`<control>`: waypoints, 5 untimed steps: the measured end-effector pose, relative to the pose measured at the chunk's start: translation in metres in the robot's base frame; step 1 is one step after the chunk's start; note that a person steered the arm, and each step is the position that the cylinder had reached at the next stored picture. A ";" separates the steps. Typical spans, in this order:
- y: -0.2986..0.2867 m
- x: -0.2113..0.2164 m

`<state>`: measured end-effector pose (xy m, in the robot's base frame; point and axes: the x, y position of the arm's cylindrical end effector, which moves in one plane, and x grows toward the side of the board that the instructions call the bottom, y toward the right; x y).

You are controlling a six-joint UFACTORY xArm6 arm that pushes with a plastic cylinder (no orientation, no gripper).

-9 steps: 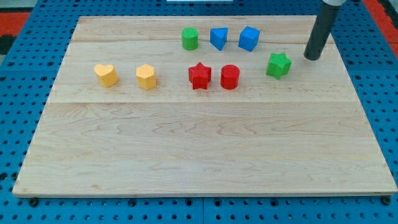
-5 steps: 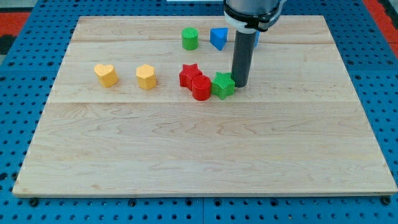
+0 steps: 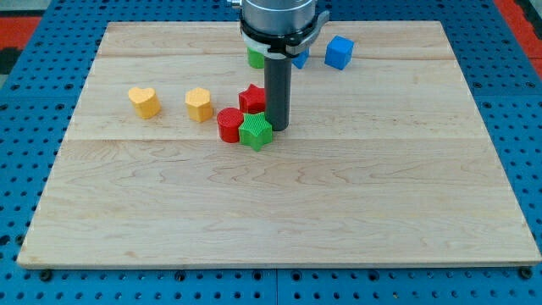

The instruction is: Move the green star to the bottom center

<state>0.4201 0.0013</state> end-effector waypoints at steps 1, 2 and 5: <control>-0.011 0.000; -0.053 0.020; -0.032 0.061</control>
<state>0.4807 -0.0305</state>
